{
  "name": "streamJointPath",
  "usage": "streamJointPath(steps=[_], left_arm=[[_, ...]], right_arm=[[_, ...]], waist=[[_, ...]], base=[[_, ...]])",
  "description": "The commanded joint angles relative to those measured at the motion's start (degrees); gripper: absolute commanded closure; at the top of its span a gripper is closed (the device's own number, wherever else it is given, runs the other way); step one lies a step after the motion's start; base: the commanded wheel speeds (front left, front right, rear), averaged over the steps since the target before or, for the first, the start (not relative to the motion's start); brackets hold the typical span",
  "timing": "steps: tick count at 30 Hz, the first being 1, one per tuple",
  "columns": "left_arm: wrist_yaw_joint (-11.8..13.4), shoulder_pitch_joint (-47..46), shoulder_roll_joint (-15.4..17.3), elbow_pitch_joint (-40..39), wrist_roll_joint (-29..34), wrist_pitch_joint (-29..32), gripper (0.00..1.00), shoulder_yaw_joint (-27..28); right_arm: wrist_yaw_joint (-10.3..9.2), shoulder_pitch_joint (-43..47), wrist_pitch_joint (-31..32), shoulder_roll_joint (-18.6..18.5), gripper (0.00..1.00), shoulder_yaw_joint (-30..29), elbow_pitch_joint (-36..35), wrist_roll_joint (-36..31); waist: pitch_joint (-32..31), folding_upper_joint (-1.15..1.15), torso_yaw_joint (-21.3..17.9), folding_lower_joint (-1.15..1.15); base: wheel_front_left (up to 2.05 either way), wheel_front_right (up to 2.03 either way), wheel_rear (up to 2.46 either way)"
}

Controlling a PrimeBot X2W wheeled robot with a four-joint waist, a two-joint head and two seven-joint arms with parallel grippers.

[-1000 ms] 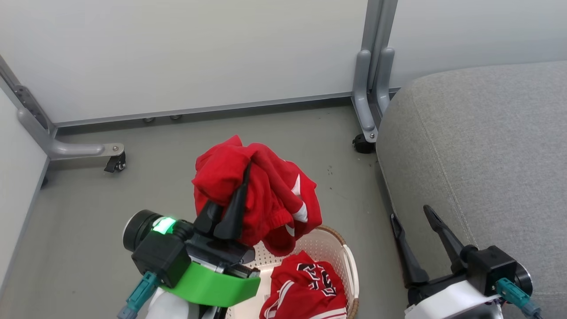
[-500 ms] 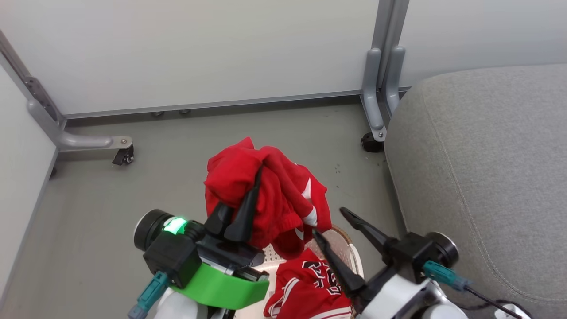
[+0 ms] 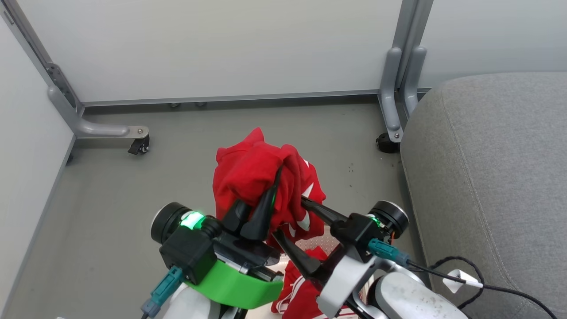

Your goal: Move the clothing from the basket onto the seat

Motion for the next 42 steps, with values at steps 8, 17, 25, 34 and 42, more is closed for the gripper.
streamJointPath(steps=[8, 17, 25, 34, 42], left_arm=[[-0.2, -1.2, 0.1, -0.1, -0.7, -0.2, 1.0, -1.1], [0.2, -1.3, 0.1, -0.4, -1.1, -0.2, 1.0, -1.5], [0.2, -0.8, 0.1, 0.0, -1.2, -0.2, 1.0, -1.4], [0.3, -0.1, 0.1, 0.2, -0.9, -0.2, 1.0, -1.2], [1.1, 0.4, 0.1, 0.0, -2.1, -0.1, 0.0, -1.2]], right_arm=[[0.0, -6.0, -2.8, 1.7, 0.0, 4.1, 5.2, 1.4], [0.0, -8.5, -4.7, 2.7, 1.0, 5.7, 8.5, 3.1], [0.0, -9.2, -5.6, 2.6, 1.0, 6.6, 9.4, 4.8], [0.0, -9.5, -5.9, 2.4, 1.0, 6.9, 9.8, 6.3], [0.0, -9.2, -6.3, 1.9, 1.0, 5.5, 9.3, 6.2]], waist=[[0.0, 0.0, 0.3, 0.0], [0.3, 0.0, 0.3, 0.0], [0.3, 0.0, 0.1, 0.0], [0.1, 0.0, 0.2, 0.0], [0.1, 0.0, 0.4, 0.0]], base=[[0.0, 0.0, 0.0], [0.0, 0.0, 0.0], [0.0, 0.0, 0.0], [0.0, 0.0, 0.0], [0.0, 0.0, 0.0]])
